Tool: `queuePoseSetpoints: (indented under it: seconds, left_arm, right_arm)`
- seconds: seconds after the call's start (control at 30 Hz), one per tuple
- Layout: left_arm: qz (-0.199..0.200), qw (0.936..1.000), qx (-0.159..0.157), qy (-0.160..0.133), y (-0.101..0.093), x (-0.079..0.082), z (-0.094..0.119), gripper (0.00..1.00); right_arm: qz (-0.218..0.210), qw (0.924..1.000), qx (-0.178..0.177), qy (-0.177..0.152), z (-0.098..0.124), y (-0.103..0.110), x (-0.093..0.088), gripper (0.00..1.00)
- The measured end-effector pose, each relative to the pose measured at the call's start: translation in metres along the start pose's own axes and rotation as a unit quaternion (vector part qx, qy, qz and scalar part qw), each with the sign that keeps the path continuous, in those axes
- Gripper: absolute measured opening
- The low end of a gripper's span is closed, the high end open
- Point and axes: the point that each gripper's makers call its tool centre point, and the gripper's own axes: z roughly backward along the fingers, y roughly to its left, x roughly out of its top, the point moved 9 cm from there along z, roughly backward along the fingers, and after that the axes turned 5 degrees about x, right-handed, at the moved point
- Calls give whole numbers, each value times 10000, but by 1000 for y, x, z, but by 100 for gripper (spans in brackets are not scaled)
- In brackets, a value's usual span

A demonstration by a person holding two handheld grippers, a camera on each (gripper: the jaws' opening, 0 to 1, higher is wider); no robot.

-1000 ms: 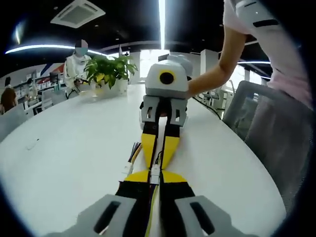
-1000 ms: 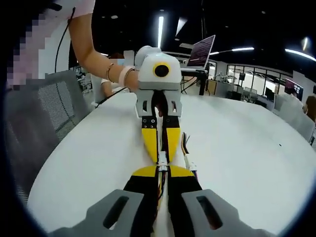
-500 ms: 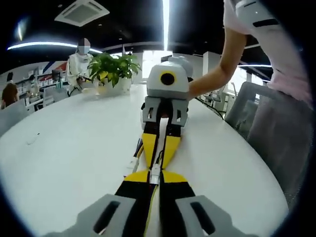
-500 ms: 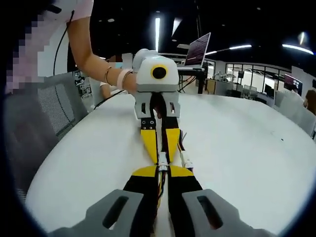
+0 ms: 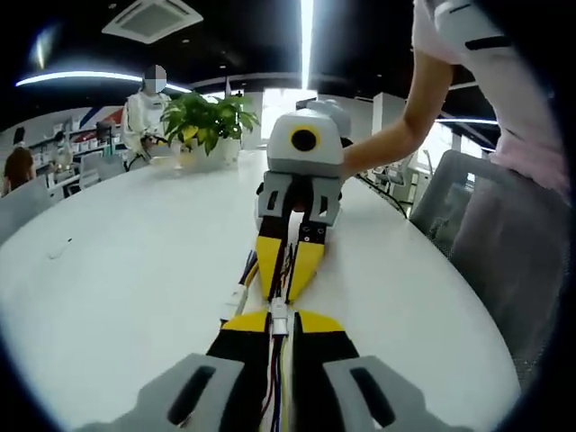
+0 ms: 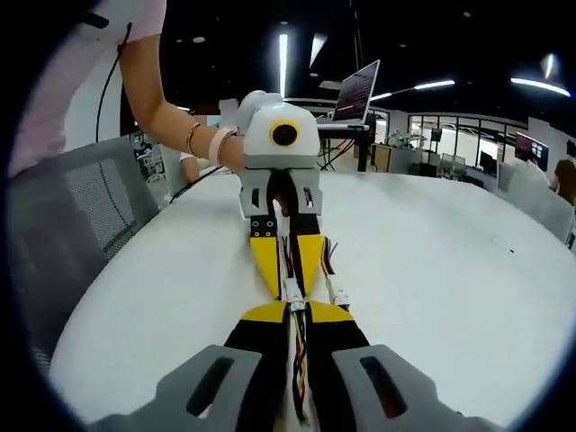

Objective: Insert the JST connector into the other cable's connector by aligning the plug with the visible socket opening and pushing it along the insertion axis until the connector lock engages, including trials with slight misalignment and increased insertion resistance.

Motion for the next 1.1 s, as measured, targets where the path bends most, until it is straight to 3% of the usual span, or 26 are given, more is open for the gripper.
queuePoseSetpoints:
  seconds: [0.27,0.37,0.47,0.67,0.9,1.1]
  left_arm:
    - [10,9999,135,-47,1,7,4,8]
    - [-10,9998,196,-54,0,11,10,8]
    - [42,9996,269,-57,0,14,17,10]
    - [-1,9992,393,60,-10,23,31,14]
    - [13,9971,675,338,-29,32,40,26]
    - [-61,9946,1002,263,-43,45,51,47]
  right_arm:
    - [-60,10000,-51,-18,6,2,3,5]
    - [-64,9999,-87,-28,10,4,7,6]
    - [-229,9993,-93,-264,15,5,13,8]
    - [-287,9991,-173,-260,21,11,24,13]
    - [-365,9987,-284,-210,32,31,40,24]
    - [-460,9980,-405,-150,43,52,49,36]
